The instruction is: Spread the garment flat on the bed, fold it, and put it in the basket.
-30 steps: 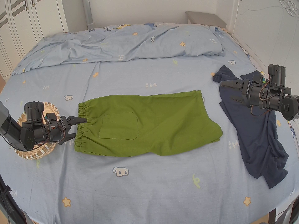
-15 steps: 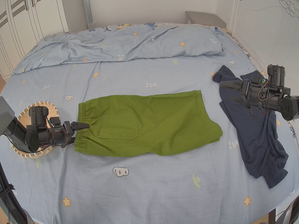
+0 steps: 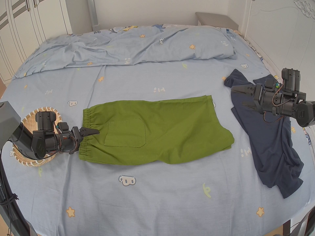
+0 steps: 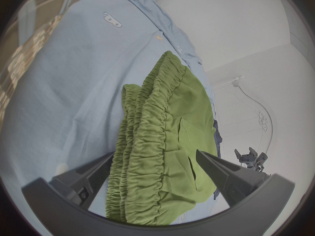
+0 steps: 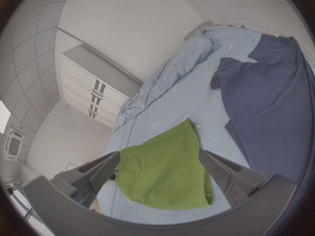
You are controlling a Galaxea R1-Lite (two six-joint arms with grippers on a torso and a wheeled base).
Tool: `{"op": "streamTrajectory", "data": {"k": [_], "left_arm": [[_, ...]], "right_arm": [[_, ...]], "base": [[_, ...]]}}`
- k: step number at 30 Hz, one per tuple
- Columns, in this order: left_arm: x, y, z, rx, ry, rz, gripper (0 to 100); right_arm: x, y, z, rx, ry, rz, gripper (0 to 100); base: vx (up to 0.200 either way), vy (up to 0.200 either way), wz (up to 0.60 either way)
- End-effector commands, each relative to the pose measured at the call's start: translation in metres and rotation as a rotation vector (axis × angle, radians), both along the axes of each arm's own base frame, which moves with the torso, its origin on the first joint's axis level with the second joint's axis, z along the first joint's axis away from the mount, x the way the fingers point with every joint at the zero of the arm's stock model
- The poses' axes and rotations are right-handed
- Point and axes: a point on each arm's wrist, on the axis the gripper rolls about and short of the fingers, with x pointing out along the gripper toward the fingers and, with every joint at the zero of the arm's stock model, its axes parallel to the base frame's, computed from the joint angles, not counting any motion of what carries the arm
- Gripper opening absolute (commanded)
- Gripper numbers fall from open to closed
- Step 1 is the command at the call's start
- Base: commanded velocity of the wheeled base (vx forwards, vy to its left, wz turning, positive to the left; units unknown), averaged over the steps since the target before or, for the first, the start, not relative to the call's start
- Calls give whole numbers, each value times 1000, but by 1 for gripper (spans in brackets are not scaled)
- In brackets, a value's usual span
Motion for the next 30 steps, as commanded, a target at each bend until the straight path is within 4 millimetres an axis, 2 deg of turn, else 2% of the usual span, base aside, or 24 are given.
{"op": "streamTrajectory", "data": {"k": [1,2,8,14,17,22,25,29,30], "left_arm": [[4,0,-4,-5,12,3,100],[4,0,-2,-8,10,5,0],[8,0,8,-69,7,35,0],[7,0,13,-81,-2,41,0],[4,2,21,-81,-13,43,0],[0,4,29,-80,-30,49,0],[0,4,29,-82,-25,50,0],[0,5,29,-82,-24,52,0],[0,5,29,-81,-24,52,0]], "right_arm": [[1,0,0,1,-1,1,100],[1,-1,0,1,-1,-1,100],[31,-2,-34,-25,85,-2,100],[50,-4,-39,-130,258,40,100],[60,-8,-52,-231,276,78,100],[72,-4,-67,-245,290,101,100],[78,-2,-80,-243,310,116,100],[80,0,-87,-240,331,122,100],[80,5,-90,-240,336,135,100]], "base": [[0,0,0],[0,0,0],[0,0,0],[0,0,0],[0,0,0],[0,0,0],[0,0,0],[0,0,0],[0,0,0]]}}
